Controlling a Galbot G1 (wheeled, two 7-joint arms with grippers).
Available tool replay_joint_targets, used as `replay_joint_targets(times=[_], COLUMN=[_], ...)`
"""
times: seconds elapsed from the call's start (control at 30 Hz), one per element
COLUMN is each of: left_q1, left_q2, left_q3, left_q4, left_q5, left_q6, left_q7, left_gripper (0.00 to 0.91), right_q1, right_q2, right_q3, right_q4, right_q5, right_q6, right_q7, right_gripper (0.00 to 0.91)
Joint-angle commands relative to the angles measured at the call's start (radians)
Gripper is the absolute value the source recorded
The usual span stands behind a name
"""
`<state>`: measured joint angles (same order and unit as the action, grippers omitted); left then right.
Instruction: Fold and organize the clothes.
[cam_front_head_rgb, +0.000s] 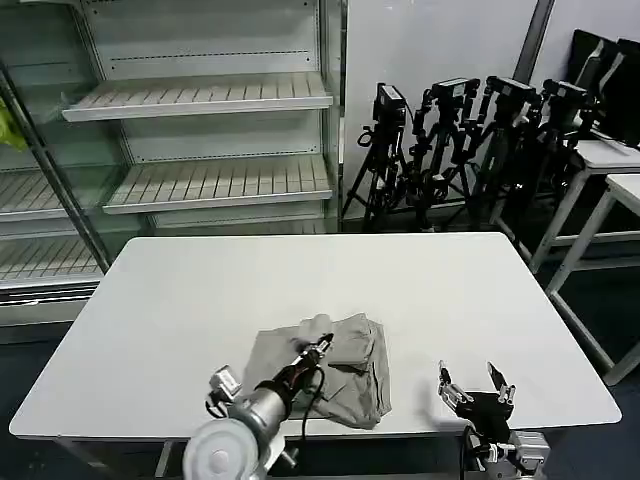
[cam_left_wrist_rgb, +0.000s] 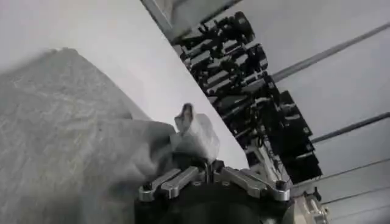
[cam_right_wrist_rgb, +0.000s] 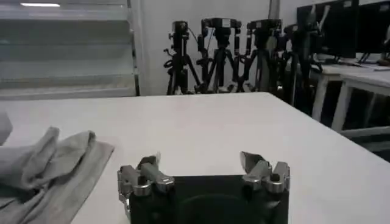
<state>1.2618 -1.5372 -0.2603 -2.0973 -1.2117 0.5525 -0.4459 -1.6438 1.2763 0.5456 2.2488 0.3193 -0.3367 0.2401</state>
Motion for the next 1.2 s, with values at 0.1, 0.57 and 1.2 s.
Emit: replay_joint_targets(times=[0.1,0.57,1.2], left_q1=[-0.083,-0.006,0.275], left_q2=[-0.044,0.092,0.476], left_q3=[0.065,0.013,-0.353], left_q4=[0.103,-0.146,-0.192], left_q5=[0.085,0.183,0.015], left_q6=[-0.002,-0.024,0.028], left_q7=[0.017,0.091,0.166], left_gripper=[0.907,0.907,0.907], right_q1=[0.017,0.016,0.044], right_q2=[0.008,0.02,0.031], right_q3=[-0.008,-0.008,-0.086], right_q4=[-0.016,0.011,-0.015], right_q5=[0.004,-0.007,-0.043], right_q6=[0.001,-0.016,-0.018], right_q7=[0.001,0.003,-0.005], right_gripper=[0.907,0.907,0.907])
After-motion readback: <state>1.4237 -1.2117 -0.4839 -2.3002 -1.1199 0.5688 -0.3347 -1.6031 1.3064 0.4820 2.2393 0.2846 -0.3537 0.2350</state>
